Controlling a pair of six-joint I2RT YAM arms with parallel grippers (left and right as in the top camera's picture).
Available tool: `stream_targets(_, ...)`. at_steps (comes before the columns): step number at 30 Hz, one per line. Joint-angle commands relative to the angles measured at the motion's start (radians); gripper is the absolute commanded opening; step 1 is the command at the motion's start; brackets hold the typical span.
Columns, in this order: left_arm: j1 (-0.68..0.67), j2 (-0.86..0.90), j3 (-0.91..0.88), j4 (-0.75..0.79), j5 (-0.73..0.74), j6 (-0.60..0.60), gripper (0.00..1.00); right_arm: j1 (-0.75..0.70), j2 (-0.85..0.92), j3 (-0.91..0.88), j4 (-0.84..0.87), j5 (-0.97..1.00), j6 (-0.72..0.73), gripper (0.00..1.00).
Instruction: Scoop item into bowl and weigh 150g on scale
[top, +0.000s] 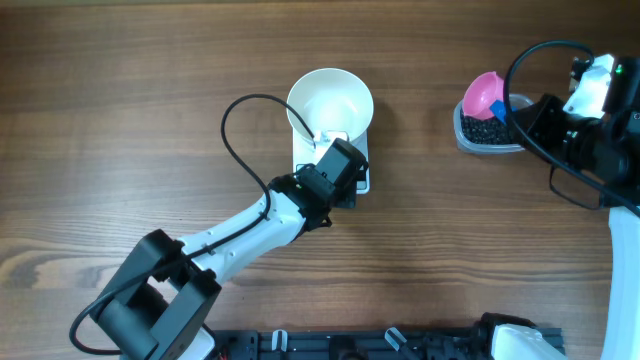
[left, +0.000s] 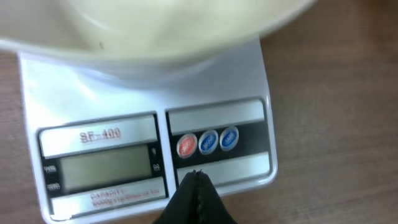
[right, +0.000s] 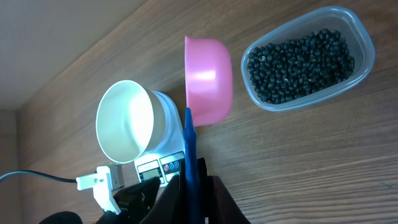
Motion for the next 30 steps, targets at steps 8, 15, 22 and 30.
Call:
stream_targets(8,0.011,0.037,-0.003,0.032,-0.02,-0.01,0.04,-0.001,0.0,0.023,0.001,0.017,-0.016,0.04)
stream_targets(15,0.013,0.069,-0.003,0.071,-0.049,-0.01,0.04,-0.002,0.0,0.023,0.0,0.017,-0.017,0.04)
stream_targets(22,0.013,0.1,-0.003,0.09,-0.048,-0.01,0.04,-0.002,0.0,0.023,0.002,0.017,-0.016,0.04)
stream_targets(30,0.013,0.142,-0.003,0.11,-0.048,-0.01,0.04,-0.002,0.0,0.023,0.002,0.017,-0.016,0.04)
